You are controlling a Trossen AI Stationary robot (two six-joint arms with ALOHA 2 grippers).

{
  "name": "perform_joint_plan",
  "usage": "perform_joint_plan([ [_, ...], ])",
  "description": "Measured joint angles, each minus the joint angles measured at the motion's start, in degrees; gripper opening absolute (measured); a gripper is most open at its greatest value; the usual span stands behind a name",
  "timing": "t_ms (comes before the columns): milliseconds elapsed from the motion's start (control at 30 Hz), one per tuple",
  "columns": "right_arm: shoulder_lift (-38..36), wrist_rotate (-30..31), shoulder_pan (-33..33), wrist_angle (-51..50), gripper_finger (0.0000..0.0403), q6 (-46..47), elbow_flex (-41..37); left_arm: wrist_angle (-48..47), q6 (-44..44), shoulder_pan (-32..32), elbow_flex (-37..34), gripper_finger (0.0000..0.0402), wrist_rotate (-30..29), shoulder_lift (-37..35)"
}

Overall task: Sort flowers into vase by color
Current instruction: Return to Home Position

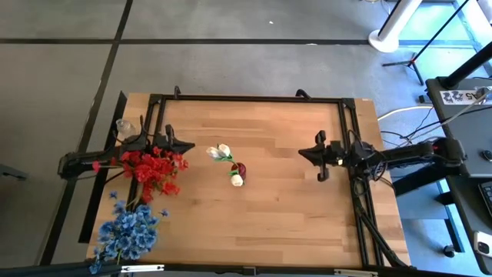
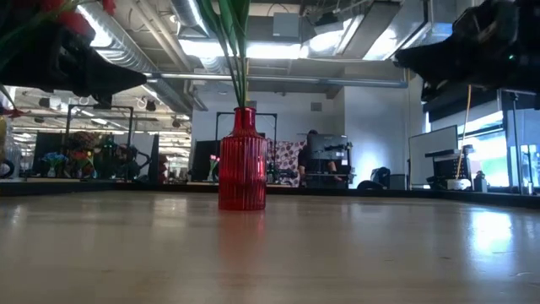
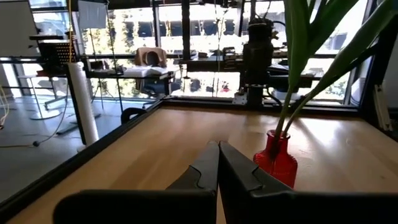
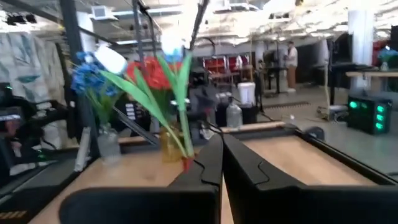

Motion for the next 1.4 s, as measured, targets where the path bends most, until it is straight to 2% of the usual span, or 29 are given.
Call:
perform_joint_plan([
  [200, -2.44, -7.79, -12.30, -2.48, 0.0012, 1.36, -0.02, 0.00, -0.69, -0.50, 0.00, 0.0000, 0.03, 0.00],
  [467, -2.56, -24.73, -29.83, -2.71, 0.0012, 4.50, -0.04, -0.02, -0.41, -0.48, 0.00, 0.0000, -0.07, 0.02],
  [600, -2.60, -24.94, -32.80, -2.54, 0.0012, 8.89, -0.07, -0.02, -0.40, -0.48, 0.00, 0.0000, -0.07, 0.02],
  [667, -2.69, -26.88, -32.30, -2.34, 0.0012, 6.67, -0.07, 0.00, -0.41, -0.48, 0.00, 0.0000, -0.07, 0.02],
  [733, -3.55, -25.08, -29.27, -2.53, 0.0011, 4.74, -0.07, -0.02, -0.38, -0.48, 0.00, 0.0000, -0.07, 0.02],
  [1033, -5.13, -0.68, -5.44, -6.98, 0.0004, -4.20, -0.04, 0.00, -0.34, -0.48, 0.00, 0.0000, -0.12, 0.02],
  [1167, -11.08, 1.96, -0.11, -12.20, 0.0004, -3.70, -0.04, 0.00, -0.34, -0.48, 0.00, 0.0000, -0.12, 0.02],
  [1400, -29.39, 4.58, 3.74, -37.12, 0.0004, -1.28, -0.04, 0.00, -0.32, -0.48, 0.00, 0.0000, -0.12, 0.02],
])
